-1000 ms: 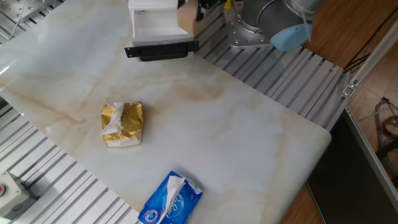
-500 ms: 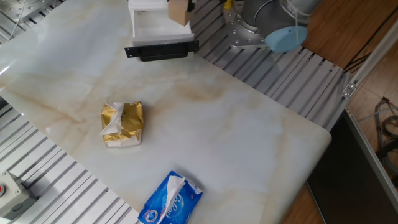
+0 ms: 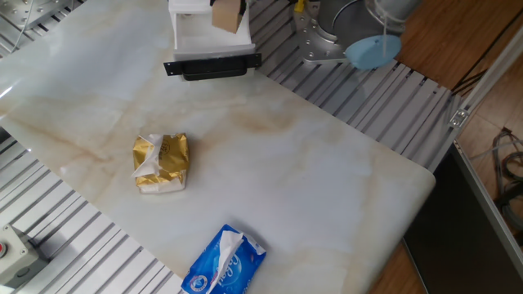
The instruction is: Put things in the drawer
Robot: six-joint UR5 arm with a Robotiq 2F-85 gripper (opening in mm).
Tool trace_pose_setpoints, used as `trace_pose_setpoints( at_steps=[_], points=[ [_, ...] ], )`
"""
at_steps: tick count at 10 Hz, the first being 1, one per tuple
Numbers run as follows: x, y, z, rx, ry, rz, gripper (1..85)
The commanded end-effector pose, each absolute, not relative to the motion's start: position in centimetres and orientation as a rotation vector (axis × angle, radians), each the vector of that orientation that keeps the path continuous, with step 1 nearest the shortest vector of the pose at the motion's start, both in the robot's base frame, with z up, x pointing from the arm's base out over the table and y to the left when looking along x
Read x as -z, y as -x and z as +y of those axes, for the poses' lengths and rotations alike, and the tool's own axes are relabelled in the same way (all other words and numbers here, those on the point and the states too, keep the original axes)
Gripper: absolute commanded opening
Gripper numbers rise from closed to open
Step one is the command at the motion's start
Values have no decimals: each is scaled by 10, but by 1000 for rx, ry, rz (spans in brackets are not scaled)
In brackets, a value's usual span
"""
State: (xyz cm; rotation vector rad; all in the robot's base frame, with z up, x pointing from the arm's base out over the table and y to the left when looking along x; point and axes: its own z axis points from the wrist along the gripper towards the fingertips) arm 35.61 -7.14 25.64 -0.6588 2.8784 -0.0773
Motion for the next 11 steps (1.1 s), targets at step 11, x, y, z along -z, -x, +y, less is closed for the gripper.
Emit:
trace_pose_setpoints(
  at_steps=[11],
  points=[
    [-234, -360, -80, 72, 957, 2762, 10]
  ],
)
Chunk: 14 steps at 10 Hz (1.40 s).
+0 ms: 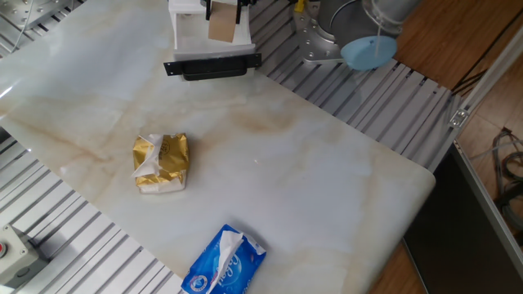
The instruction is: Put things in the drawer
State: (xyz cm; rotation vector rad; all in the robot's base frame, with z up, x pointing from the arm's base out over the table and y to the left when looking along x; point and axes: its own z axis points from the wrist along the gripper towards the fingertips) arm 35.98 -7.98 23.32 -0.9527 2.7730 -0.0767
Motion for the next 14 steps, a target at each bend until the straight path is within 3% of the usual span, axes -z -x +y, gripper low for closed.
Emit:
trace_pose_setpoints(
  at_steps=[1, 9, 14],
  points=[
    [-234, -360, -81, 72, 957, 2762, 10],
    [-232, -351, -93, 114, 873, 2833, 10],
    [-219, -373, -91, 0, 969, 2796, 10]
  ],
)
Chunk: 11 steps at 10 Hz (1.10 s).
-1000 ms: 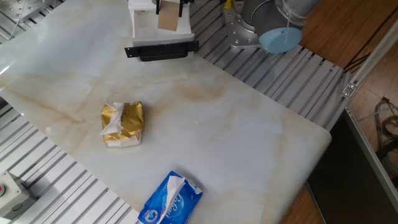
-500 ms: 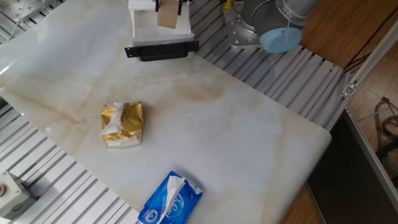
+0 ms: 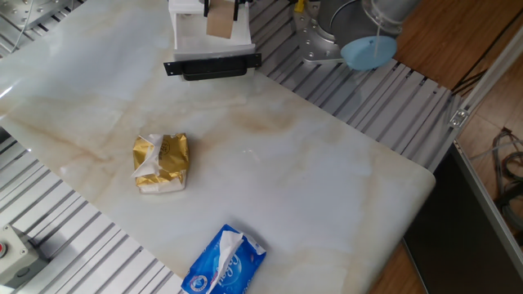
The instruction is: Put things in the drawer
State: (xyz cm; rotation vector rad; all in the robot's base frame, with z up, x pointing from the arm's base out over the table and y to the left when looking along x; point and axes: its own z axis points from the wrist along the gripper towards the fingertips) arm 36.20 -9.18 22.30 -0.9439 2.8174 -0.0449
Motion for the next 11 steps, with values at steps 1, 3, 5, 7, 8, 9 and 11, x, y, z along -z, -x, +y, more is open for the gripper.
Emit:
trace_pose_setpoints(
  at_steps=[1, 3, 5, 7, 8, 9, 11],
  points=[
    [-216, -375, -92, 3, 973, 2795, 10],
    [-210, -380, -91, -5, 978, 2790, 10],
    [-206, -381, -93, -8, 995, 2790, 10],
    [-205, -379, -96, -14, 999, 2795, 10],
    [-206, -379, -98, -16, 1006, 2794, 10],
    [-206, -378, -99, -22, 1008, 2795, 10],
    [-204, -376, -99, -27, 1012, 2799, 10]
  ],
)
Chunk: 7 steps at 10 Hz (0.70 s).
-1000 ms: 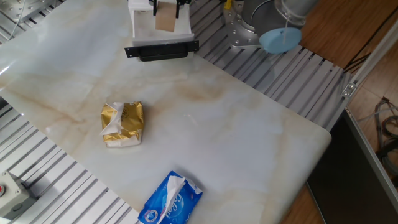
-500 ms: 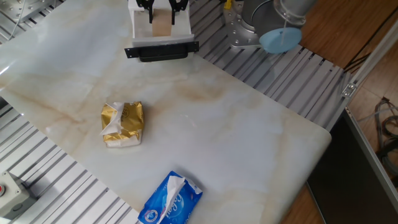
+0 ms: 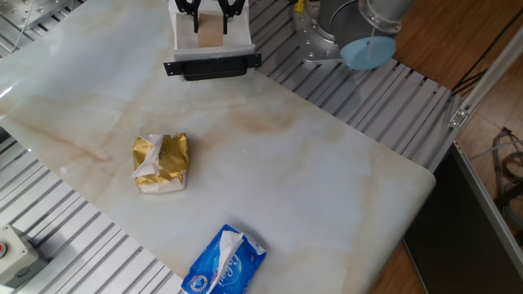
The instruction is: Put things in the drawer
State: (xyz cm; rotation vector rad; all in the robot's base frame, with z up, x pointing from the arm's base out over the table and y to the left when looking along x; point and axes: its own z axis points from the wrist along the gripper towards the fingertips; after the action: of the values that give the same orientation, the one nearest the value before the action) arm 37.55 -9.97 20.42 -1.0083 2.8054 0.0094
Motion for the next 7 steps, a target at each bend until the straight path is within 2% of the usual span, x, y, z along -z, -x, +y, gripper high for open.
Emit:
trace_pose_setpoints(
  at_steps=[1, 7],
  points=[
    [-203, -376, -99, -28, 1013, 2800, 10],
    [-202, -378, -101, -41, 1036, 2793, 10]
  ],
)
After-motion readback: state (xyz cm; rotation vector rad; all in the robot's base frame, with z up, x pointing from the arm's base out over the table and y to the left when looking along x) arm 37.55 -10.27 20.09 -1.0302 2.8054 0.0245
